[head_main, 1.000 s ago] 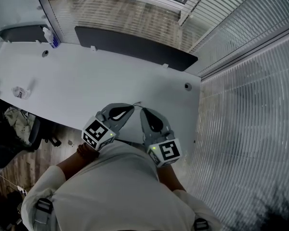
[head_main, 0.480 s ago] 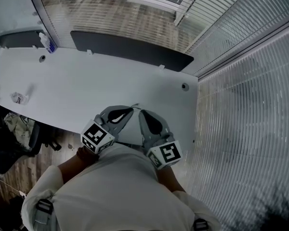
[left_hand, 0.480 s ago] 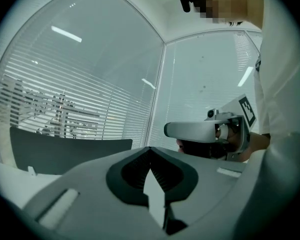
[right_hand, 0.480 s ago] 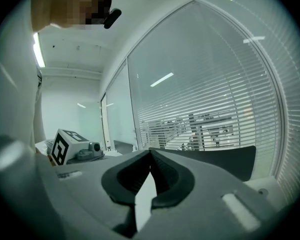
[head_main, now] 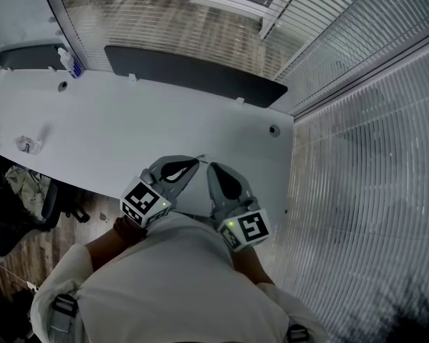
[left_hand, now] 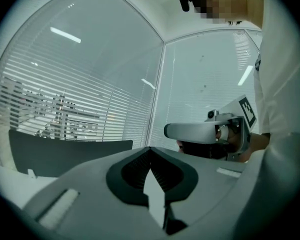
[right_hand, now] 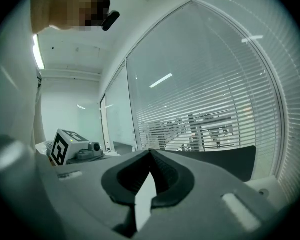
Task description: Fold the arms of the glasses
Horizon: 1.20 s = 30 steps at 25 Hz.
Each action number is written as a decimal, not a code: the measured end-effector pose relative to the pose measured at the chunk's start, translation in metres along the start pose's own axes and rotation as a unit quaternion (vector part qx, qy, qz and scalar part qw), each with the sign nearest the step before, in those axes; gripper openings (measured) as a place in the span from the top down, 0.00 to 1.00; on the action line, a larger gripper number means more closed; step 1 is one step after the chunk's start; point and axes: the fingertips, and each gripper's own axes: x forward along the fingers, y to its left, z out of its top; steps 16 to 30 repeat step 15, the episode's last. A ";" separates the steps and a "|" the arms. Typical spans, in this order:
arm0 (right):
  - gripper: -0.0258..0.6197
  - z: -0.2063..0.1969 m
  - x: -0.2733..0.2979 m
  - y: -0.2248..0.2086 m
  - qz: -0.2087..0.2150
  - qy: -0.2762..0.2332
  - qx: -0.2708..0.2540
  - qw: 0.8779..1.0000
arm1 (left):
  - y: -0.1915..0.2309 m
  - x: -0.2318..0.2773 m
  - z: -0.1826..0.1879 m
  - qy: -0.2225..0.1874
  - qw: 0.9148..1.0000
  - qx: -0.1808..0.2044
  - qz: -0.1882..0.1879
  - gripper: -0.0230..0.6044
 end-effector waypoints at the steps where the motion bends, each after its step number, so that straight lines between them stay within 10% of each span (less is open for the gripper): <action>1: 0.96 0.000 0.000 0.000 0.001 0.000 0.000 1.000 | -0.001 0.001 0.000 0.000 1.000 0.003 -0.001 0.96; 30: 0.96 0.013 0.002 0.002 0.011 -0.006 -0.006 1.000 | 0.000 0.000 0.014 -0.014 1.000 -0.007 0.002 0.96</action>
